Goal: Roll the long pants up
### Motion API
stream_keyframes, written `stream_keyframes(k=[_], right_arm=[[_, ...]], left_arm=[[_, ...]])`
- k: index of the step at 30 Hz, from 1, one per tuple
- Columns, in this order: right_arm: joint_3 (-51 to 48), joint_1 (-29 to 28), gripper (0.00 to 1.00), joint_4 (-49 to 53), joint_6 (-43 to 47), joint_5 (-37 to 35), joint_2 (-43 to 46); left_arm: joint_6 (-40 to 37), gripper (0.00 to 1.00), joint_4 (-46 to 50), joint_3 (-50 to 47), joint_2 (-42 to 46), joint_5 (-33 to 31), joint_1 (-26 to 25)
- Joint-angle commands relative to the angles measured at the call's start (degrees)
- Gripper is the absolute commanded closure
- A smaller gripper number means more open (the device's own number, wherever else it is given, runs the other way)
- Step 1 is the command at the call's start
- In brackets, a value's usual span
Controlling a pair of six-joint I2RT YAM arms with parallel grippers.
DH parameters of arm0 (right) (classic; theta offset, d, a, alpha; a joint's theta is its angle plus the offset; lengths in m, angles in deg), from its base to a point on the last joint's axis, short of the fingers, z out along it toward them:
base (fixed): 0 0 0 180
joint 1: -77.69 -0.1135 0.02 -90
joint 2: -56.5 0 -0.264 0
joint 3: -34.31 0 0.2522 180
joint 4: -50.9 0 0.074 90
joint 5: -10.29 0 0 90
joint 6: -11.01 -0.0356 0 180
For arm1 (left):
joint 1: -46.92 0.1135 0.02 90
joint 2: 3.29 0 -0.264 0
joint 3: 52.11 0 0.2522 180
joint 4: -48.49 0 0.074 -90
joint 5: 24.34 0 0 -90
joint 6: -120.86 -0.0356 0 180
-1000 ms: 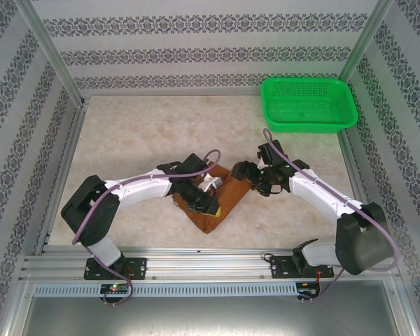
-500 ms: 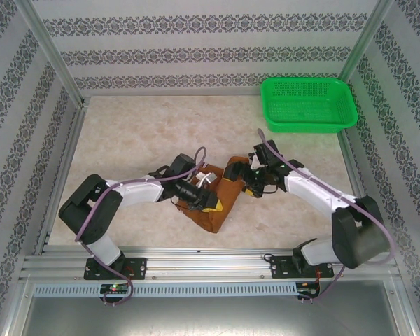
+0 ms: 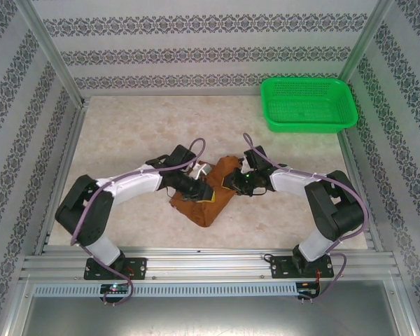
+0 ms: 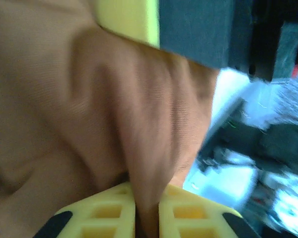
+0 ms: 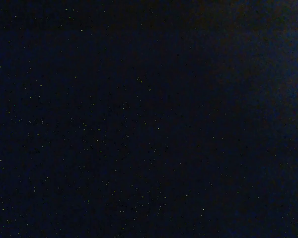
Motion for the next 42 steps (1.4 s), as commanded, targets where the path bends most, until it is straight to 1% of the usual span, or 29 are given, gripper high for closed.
stream_keyframes(k=[1, 2, 3, 5, 7, 10, 11, 12, 13, 14, 15, 17, 19, 20, 22, 25, 26, 28, 30, 31, 32, 34, 35, 37, 38, 39, 40, 41, 42], right_arm=[[-3.46, -1.84, 1.00, 5.96, -1.43, -6.22, 0.63], [-3.61, -2.46, 1.00, 5.93, -2.01, -6.79, 0.93], [-3.84, -3.08, 1.00, 6.12, -2.75, -7.62, 1.16], [-3.55, -4.61, 1.00, 6.58, -3.66, -8.65, 1.41], [-2.71, -6.10, 1.00, 7.46, -3.97, -9.53, 1.34], [-1.28, -7.78, 1.00, 9.19, -3.92, -10.96, 0.97], [-1.21, -8.05, 1.00, 9.30, -4.03, -11.15, 0.95], [-1.38, -8.22, 1.00, 8.98, -4.23, -11.31, 1.05], [-1.51, -8.29, 1.00, 8.91, -4.45, -11.33, 1.16], [-1.60, -8.41, 1.00, 8.90, -4.54, -11.57, 1.17], [-1.77, -8.48, 1.00, 8.72, -4.67, -11.70, 1.12], [-2.02, -8.65, 1.00, 8.62, -4.76, -11.60, 0.86], [-2.34, -8.69, 1.00, 8.46, -4.66, -11.26, 0.72], [-2.37, -8.77, 1.00, 8.55, -4.52, -11.26, 0.63], [-2.62, -8.83, 1.00, 8.42, -4.46, -11.29, 0.17], [-2.73, -8.91, 1.00, 7.82, -4.67, -10.81, -0.78], [-2.69, -9.00, 1.00, 7.38, -4.76, -10.56, -0.90], [-2.71, -9.15, 1.00, 7.03, -5.23, -10.33, -0.78], [-2.98, -9.26, 1.00, 6.83, -5.76, -9.90, -0.08], [-3.42, -9.31, 1.00, 6.66, -5.98, -9.63, 0.66], [-3.76, -9.29, 1.00, 6.77, -6.32, -9.57, 1.62], [-4.55, -9.28, 1.00, 7.52, -6.81, -9.78, 4.22], [-4.80, -9.26, 1.00, 7.87, -7.00, -9.80, 5.67], [-5.03, -9.22, 1.00, 9.00, -7.12, -11.07, 8.68], [-4.99, -9.16, 1.00, 9.03, -6.74, -11.67, 9.82], [-4.51, -8.99, 1.00, 9.71, -6.30, -12.94, 10.97], [-3.66, -8.34, 0.93, 11.26, -5.60, -14.07, 11.88], [-2.82, -7.74, 0.77, 12.38, -4.74, -14.97, 12.72], [-1.80, -6.87, 0.54, 13.68, -3.86, -16.13, 14.06]], left_arm=[[-6.87, 0.71, 16.35, 2.24, 8.02, -40.12, 1.28], [-7.15, 0.67, 16.17, 2.14, 9.53, -44.15, 0.89], [-6.59, 0.65, 16.83, 2.46, 10.63, -48.75, 0.26], [-8.68, 0.62, 16.64, 3.80, 11.00, -51.99, -2.47], [-11.32, 0.61, 17.11, 5.87, 9.33, -57.73, -8.63], [-17.29, 0.57, 17.67, 9.75, 3.46, -69.83, -21.77], [-18.71, 0.55, 18.31, 11.13, 0.93, -75.34, -25.53], [-20.84, 0.51, 18.25, 12.23, -1.47, -78.19, -28.64], [-22.14, 0.47, 18.63, 13.31, -3.47, -79.52, -30.81], [-23.24, 0.45, 19.11, 14.53, -5.32, -80.04, -32.63], [-24.54, 0.43, 19.31, 15.48, -6.62, -78.55, -33.81], [-25.34, 0.40, 20.75, 16.92, -8.50, -75.07, -35.39], [-25.24, 0.36, 22.67, 17.60, -10.03, -72.51, -36.35], [-24.99, 0.35, 23.69, 17.76, -10.87, -72.06, -36.44], [-24.04, 0.29, 26.00, 17.88, -12.99, -73.36, -36.49], [-22.47, 0.25, 29.04, 17.88, -17.10, -75.71, -36.26], [-21.73, 0.14, 29.75, 17.88, -18.42, -76.00, -36.14], [-19.56, 0.11, 32.36, 18.78, -22.49, -75.49, -35.50], [-18.49, 0.13, 33.46, 19.38, -25.45, -73.50, -34.60], [-16.59, 0.15, 34.01, 19.51, -26.58, -73.65, -33.72], [-15.25, 0.26, 34.78, 19.82, -27.51, -72.55, -32.32], [-12.44, 0.93, 35.38, 19.54, -28.51, -70.75, -28.96], [-11.75, 1.00, 34.73, 18.70, -28.17, -70.56, -27.74], [-13.71, 1.00, 29.67, 15.33, -25.02, -66.85, -26.70], [-15.68, 1.00, 25.66, 12.91, -22.06, -62.58, -26.69], [-17.61, 1.00, 20.86, 9.87, -19.35, -55.43, -26.33], [-18.22, 1.00, 17.19, 7.98, -15.96, -47.34, -25.79], [-18.22, 1.00, 14.37, 6.54, -13.74, -40.74, -25.28], [-17.61, 1.00, 11.29, 5.00, -11.51, -33.46, -24.53]])
